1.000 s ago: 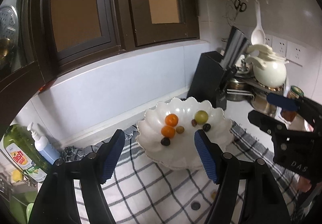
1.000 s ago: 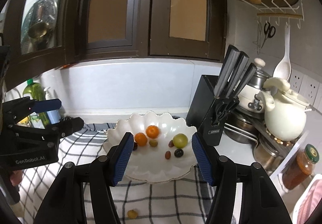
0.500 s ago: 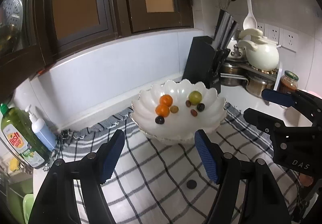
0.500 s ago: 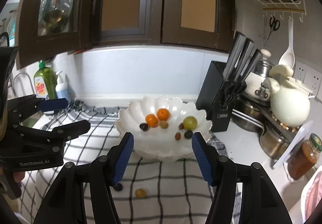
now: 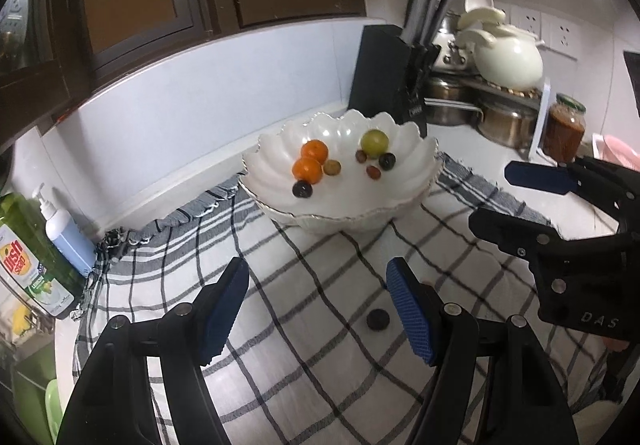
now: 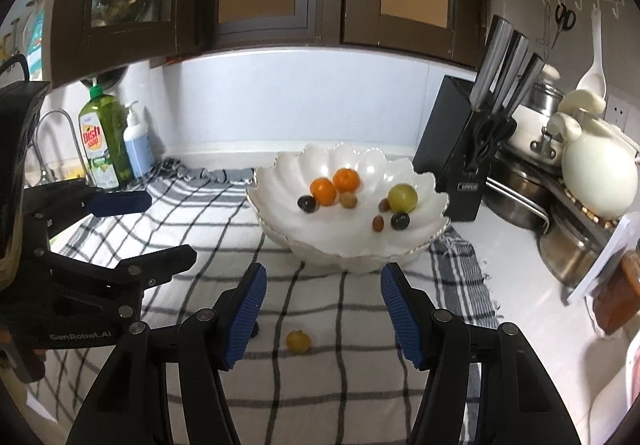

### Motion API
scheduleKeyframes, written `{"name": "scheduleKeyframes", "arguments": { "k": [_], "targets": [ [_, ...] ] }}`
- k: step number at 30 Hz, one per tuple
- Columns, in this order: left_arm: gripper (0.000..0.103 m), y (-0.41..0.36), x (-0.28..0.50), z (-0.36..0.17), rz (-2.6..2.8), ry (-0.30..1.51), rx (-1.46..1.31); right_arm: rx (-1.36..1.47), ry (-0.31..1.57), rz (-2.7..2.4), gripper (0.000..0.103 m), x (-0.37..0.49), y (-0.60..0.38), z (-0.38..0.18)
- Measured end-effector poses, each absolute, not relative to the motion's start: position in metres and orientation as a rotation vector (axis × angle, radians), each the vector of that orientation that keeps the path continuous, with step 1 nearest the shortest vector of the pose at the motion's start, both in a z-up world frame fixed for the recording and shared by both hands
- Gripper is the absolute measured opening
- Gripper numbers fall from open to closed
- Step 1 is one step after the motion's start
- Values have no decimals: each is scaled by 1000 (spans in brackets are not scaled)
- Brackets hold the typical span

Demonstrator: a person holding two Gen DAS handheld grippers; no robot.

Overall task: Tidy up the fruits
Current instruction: 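Withdraw both tools from the bowl toward the dark plum and small yellow fruit, then grasp the dark plum with the left tool while the right grasps the small yellow fruit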

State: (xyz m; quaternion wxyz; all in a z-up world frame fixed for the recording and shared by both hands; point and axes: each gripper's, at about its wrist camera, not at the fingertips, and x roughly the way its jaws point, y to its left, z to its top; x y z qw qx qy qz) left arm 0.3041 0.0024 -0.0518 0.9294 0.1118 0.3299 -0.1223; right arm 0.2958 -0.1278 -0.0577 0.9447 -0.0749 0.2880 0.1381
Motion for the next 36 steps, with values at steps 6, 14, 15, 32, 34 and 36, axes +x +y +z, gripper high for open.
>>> {"name": "scheduleKeyframes", "arguments": {
  "k": [6, 14, 15, 32, 34, 36],
  "targets": [
    [69, -5, 301, -70, -291, 685, 273, -167, 634, 294, 60, 296, -125, -75],
    [62, -9, 302, -94, -324, 712, 289, -173, 700, 329, 51, 303, -122, -98],
    [61, -10, 302, -97, -332, 717, 291, -178, 706, 331, 51, 304, -122, -101],
    [39, -26, 313, -137, -427, 783, 316, -198, 797, 381, 37, 322, -113, -136],
    [37, -27, 314, -140, -433, 787, 313, -198, 806, 387, 36, 324, -112, -139],
    [36, -27, 317, -142, -439, 792, 309, -196, 813, 390, 36, 326, -112, -142]
  ]
}}
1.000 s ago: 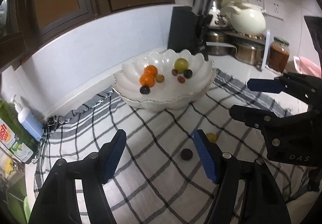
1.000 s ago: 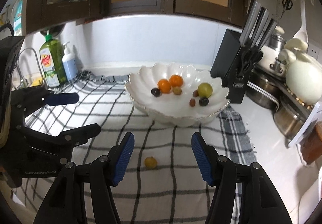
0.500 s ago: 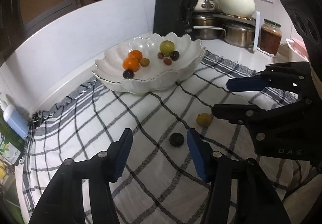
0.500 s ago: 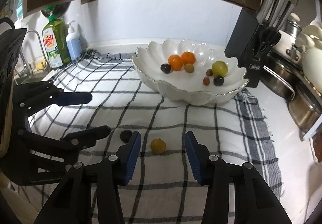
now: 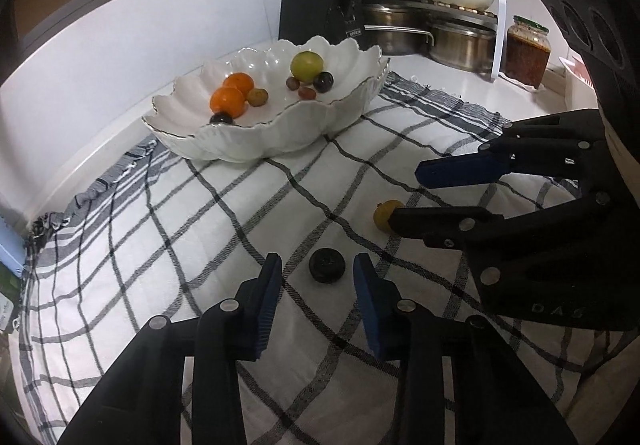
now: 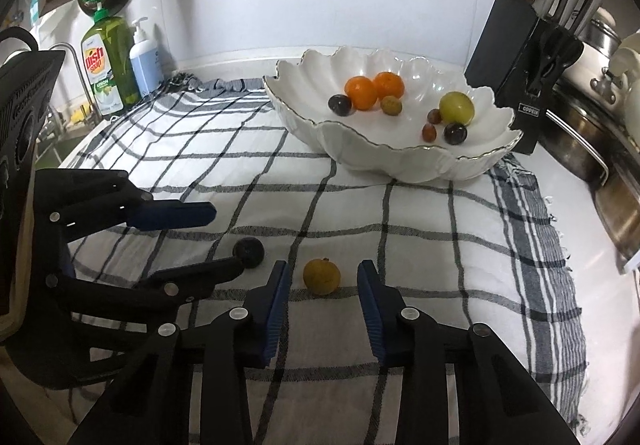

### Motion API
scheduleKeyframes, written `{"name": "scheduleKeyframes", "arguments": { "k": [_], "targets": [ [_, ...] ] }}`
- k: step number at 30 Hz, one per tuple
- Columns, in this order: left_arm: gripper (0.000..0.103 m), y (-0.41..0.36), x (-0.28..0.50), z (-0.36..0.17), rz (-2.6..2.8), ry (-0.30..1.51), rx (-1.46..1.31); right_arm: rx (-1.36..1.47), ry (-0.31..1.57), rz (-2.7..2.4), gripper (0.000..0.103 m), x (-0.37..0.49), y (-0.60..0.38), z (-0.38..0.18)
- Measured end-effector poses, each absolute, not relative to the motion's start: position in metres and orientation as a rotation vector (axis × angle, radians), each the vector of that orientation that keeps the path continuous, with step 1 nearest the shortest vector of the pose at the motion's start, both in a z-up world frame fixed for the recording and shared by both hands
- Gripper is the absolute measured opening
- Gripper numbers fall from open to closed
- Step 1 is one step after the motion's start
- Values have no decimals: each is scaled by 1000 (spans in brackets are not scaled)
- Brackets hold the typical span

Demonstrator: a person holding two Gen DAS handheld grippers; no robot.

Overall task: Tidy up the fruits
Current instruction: 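Grasp the dark plum with the left tool while the right grasps the small yellow fruit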

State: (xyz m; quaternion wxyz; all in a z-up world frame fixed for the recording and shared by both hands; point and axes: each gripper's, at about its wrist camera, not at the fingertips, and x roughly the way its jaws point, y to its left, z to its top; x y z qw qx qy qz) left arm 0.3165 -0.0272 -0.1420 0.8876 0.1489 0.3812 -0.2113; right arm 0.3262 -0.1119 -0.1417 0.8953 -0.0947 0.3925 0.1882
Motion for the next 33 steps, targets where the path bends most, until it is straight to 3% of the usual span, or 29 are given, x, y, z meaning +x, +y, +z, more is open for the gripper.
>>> {"name": "scheduleKeyframes", "arguments": {
  "k": [13, 24, 33],
  "targets": [
    [26, -30, 328, -153, -462, 829, 292, -179, 857, 407, 34, 337, -111, -153],
    [22, -31, 332, -157, -467, 847, 287, -171, 877, 413, 25, 340, -110, -161],
    [20, -28, 330, -153, -449, 846, 262, -156, 866, 402, 24, 337, -113, -158]
  ]
}}
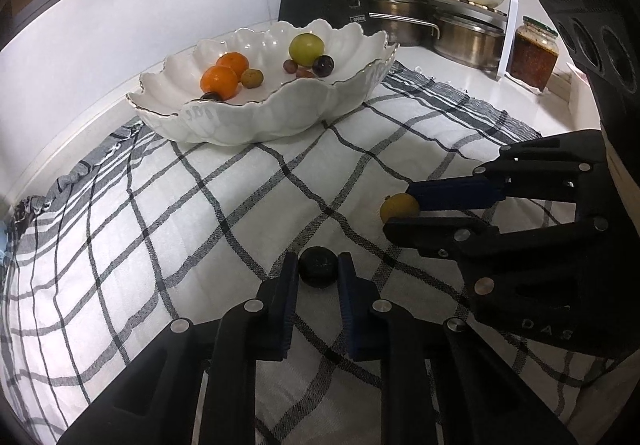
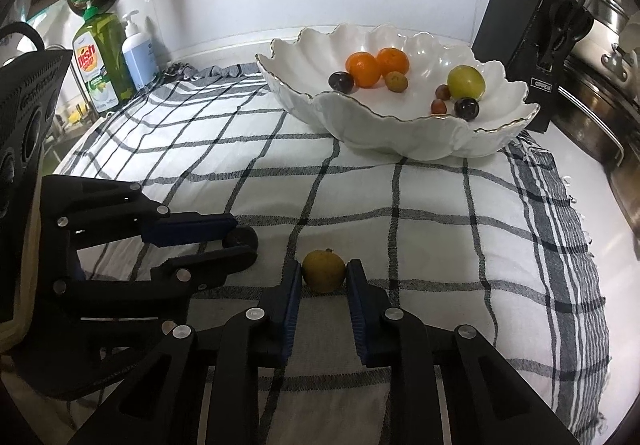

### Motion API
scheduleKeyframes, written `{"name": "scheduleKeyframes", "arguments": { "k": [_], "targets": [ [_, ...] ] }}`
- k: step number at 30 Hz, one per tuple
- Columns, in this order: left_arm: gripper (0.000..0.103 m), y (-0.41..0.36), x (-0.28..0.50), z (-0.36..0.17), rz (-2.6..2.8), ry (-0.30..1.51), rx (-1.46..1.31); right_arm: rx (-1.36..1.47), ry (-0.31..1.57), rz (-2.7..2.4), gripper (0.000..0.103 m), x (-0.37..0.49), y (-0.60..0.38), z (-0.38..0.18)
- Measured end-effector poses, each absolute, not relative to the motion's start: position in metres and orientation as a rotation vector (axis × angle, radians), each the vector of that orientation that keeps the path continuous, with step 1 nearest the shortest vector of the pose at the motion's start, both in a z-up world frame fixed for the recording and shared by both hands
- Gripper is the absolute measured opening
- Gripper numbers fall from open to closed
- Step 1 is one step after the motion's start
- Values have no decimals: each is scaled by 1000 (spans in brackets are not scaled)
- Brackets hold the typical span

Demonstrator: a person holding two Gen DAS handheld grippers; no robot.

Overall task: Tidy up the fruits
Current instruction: 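Grasp the dark plum with the left tool while the right grasps the small yellow fruit, then lift and carry the plum and the yellow fruit over the bowl with both tools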

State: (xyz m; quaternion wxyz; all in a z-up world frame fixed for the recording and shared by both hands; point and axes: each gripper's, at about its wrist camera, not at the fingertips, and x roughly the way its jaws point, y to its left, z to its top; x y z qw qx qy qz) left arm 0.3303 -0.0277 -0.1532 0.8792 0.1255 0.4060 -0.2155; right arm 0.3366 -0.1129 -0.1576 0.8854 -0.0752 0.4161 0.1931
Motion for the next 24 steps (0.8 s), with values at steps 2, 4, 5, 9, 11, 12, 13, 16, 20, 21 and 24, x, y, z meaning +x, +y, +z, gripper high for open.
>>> {"name": "scheduleKeyframes", "arguments": {
  "k": [2, 4, 5, 9, 11, 12, 13, 16, 20, 21, 24],
  "targets": [
    [20, -26, 329, -151, -444, 843, 252, -152, 861, 398, 24, 335, -114, -156],
    [20, -25, 328, -147, -436, 837, 242, -147, 853, 395, 24, 333, -115, -152],
    [20, -25, 327, -146, -433, 835, 238, -146, 850, 393, 24, 333, -115, -151],
    [20, -23, 326, -137, -412, 817, 217, -139, 829, 380, 24, 330, -118, -144],
    [20, -21, 327, -132, -402, 807, 205, -134, 819, 376, 24, 329, -119, -140],
    [20, -21, 327, -130, -399, 802, 201, -132, 810, 373, 24, 329, -120, -137],
    [20, -20, 327, -127, -394, 796, 196, -132, 805, 372, 24, 328, -120, -135],
    [20, -18, 326, -119, -385, 777, 183, -134, 780, 365, 24, 326, -121, -127],
    [20, -15, 325, -106, -376, 749, 166, -129, 746, 359, 24, 324, -122, -116],
    [20, -14, 326, -104, -376, 745, 163, -127, 737, 357, 24, 324, -122, -112],
    [20, -12, 325, -92, -370, 713, 149, -121, 706, 352, 24, 323, -123, -102]
  ]
}}
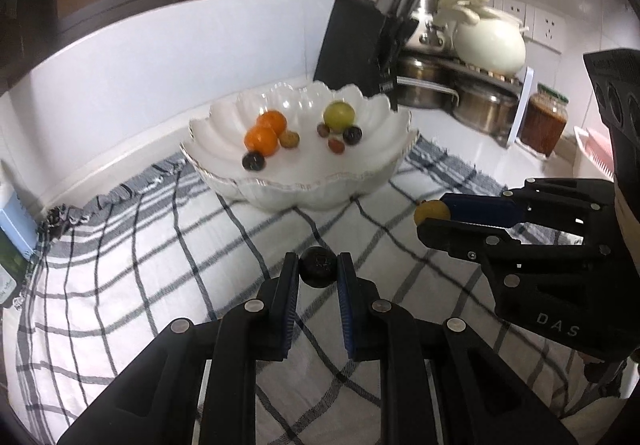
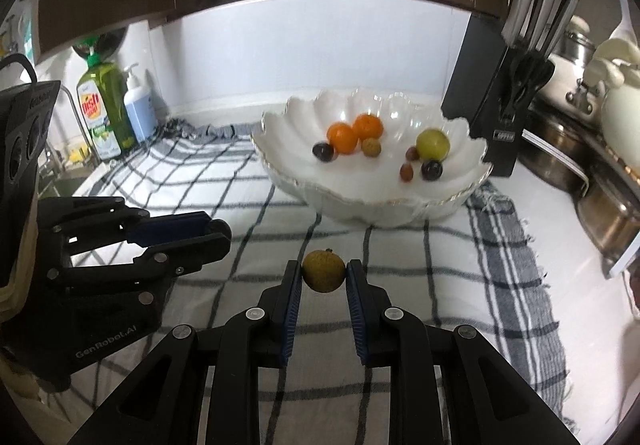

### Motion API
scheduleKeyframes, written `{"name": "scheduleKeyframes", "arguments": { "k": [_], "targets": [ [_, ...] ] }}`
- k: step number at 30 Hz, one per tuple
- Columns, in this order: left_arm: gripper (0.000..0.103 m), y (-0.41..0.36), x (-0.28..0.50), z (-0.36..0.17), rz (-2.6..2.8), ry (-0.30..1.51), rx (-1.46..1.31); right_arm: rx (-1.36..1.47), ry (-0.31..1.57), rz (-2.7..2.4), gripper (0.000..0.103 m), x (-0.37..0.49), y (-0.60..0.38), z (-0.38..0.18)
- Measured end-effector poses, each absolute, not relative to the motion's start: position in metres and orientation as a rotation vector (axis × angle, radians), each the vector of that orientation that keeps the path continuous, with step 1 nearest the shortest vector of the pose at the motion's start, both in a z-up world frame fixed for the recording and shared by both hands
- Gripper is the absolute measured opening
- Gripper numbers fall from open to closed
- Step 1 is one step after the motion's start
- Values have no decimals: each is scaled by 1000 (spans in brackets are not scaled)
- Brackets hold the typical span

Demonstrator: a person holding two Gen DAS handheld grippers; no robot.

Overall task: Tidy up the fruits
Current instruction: 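Lift and carry the plum and the yellow fruit over the bowl with both tools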

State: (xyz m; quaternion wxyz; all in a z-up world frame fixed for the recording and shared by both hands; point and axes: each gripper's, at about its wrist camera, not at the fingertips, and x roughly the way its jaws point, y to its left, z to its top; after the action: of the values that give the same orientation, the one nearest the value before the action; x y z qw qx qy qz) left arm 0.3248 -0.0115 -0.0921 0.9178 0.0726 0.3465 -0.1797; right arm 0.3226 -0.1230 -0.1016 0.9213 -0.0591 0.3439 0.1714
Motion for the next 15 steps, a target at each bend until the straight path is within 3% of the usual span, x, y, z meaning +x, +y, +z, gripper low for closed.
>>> {"name": "scheduleKeyframes", "arguments": {
  "k": [15],
  "targets": [
    [20, -12, 327, -49, -351, 584, 126, -92, 566, 310, 24, 324, -133, -61]
  ]
}}
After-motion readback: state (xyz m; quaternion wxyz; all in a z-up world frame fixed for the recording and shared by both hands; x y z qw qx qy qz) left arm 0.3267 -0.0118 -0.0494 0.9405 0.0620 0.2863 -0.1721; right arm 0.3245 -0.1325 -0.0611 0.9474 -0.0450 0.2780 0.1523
